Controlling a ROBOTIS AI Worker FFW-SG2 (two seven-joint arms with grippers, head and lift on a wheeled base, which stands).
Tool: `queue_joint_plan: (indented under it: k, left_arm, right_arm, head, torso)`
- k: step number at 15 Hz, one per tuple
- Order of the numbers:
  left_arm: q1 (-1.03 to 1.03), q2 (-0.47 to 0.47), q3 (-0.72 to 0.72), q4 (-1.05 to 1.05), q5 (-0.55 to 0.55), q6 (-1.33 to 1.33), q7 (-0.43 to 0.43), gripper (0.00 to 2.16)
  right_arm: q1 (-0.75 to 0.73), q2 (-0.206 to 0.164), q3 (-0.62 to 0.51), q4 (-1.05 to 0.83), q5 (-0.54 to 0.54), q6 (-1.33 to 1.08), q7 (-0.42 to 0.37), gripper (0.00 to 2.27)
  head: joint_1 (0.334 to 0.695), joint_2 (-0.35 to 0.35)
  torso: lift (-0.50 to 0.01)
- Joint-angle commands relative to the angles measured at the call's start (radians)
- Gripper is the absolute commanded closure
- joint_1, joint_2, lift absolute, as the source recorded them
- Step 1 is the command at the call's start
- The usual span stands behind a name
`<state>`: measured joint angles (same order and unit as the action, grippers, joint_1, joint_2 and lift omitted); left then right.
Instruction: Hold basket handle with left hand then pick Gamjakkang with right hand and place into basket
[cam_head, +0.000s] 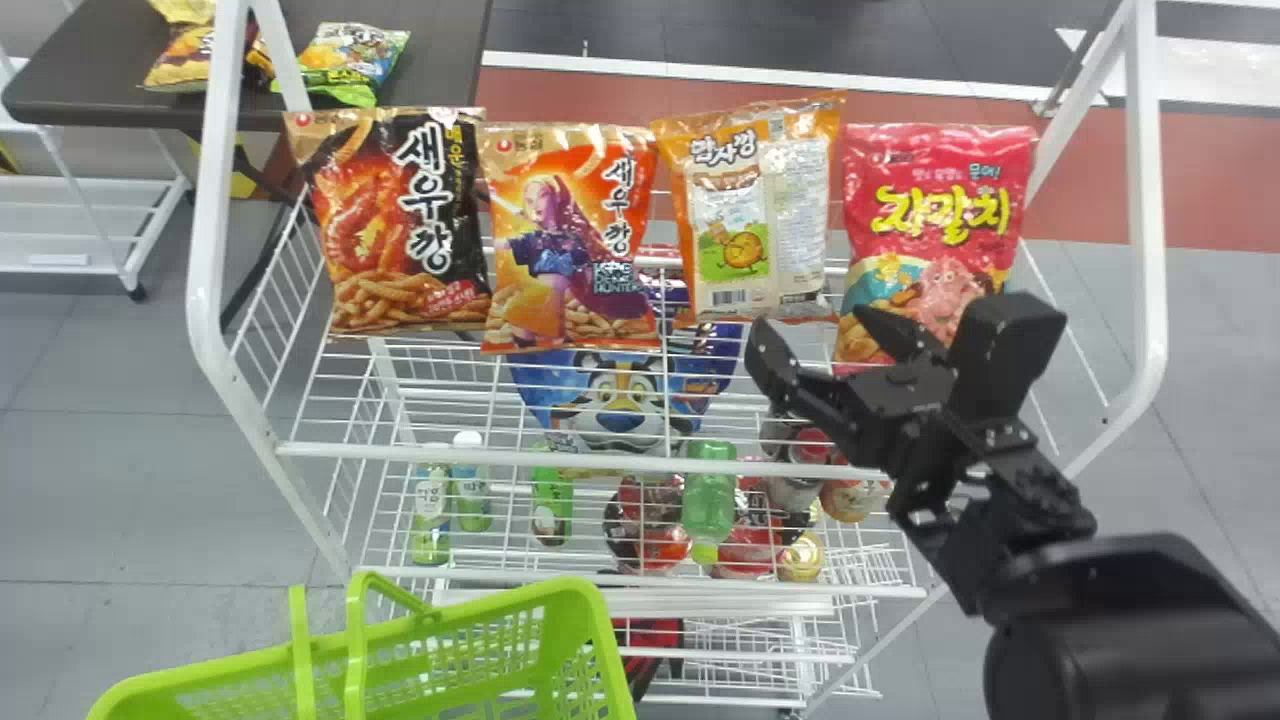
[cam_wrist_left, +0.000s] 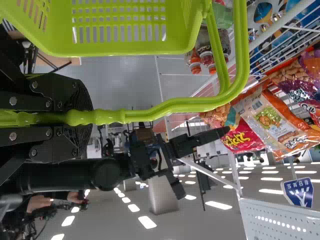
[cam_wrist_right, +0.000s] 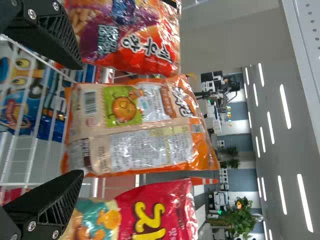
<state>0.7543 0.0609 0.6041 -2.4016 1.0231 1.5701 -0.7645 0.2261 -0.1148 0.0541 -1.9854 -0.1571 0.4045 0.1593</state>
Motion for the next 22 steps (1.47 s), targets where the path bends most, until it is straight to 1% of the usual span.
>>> queue_joint_plan:
  k: [1,4,7,8,11,12,15,16,17,18,19,20,21,22]
  left_arm:
    - [-0.001,-0.001,0.0,-0.001,0.002,0.001,-0.001,2.15]
    - [0.0,-0.001,0.006,0.001,0.002,0.001,-0.001,2.15]
    - [0.0,-0.004,0.016,0.005,0.002,0.001,-0.006,2.15]
    - [0.0,-0.006,0.02,0.007,0.002,0.001,-0.01,2.15]
    - [0.0,-0.006,0.026,0.018,0.002,0.001,-0.016,2.15]
    - [0.0,-0.006,0.026,0.021,0.002,0.001,-0.016,2.15]
    - [0.0,-0.006,0.029,0.025,0.003,0.001,-0.019,2.15]
    - [0.0,-0.006,0.032,0.027,0.003,0.001,-0.022,2.15]
    - [0.0,-0.006,0.032,0.027,0.003,0.001,-0.022,2.15]
    - [0.0,-0.006,0.034,0.027,0.003,0.001,-0.022,2.15]
    - [0.0,-0.006,0.034,0.027,0.003,0.001,-0.022,2.15]
    - [0.0,-0.006,0.034,0.027,0.003,0.001,-0.022,2.15]
    - [0.0,-0.006,0.034,0.027,0.003,0.001,-0.022,2.15]
    - [0.0,-0.006,0.034,0.027,0.003,0.001,-0.022,2.15]
  right_arm:
    - [-0.093,0.007,0.044,0.037,0.022,0.073,-0.024,0.05]
    - [-0.194,0.015,0.09,0.099,0.031,0.126,-0.052,0.05]
    - [-0.277,0.023,0.118,0.169,0.044,0.178,-0.101,0.05]
    - [-0.292,0.024,0.121,0.178,0.044,0.184,-0.127,0.05]
    - [-0.346,0.024,0.136,0.227,0.051,0.224,-0.149,0.05]
    - [-0.366,0.024,0.153,0.254,0.057,0.233,-0.173,0.05]
    - [-0.429,0.03,0.173,0.338,0.065,0.279,-0.208,0.06]
    - [-0.444,0.03,0.176,0.359,0.065,0.294,-0.213,0.13]
    - [-0.453,0.032,0.176,0.365,0.065,0.304,-0.213,0.26]
    - [-0.461,0.03,0.173,0.369,0.06,0.307,-0.213,0.52]
    - [-0.465,0.03,0.171,0.372,0.062,0.322,-0.21,0.72]
    - [-0.465,0.03,0.17,0.372,0.059,0.334,-0.202,1.26]
    - [-0.464,0.03,0.171,0.37,0.054,0.35,-0.204,2.03]
    - [-0.459,0.03,0.17,0.369,0.056,0.35,-0.205,2.21]
  head:
    - [0.695,-0.064]
    - [0.695,-0.025]
    - [0.695,0.005]
    - [0.695,0.01]
    - [0.695,0.011]
    - [0.695,0.013]
    - [0.695,0.012]
    - [0.695,0.012]
    - [0.695,0.011]
    - [0.695,0.011]
    - [0.695,0.011]
    - [0.695,0.011]
    - [0.695,0.011]
    - [0.695,0.011]
  torso:
    - [-0.018]
    - [-0.018]
    - [-0.018]
    - [-0.018]
    - [-0.018]
    - [-0.018]
    - [-0.018]
    - [-0.018]
    - [-0.018]
    - [-0.018]
    - [-0.018]
    - [-0.018]
    - [-0.018]
    - [-0.018]
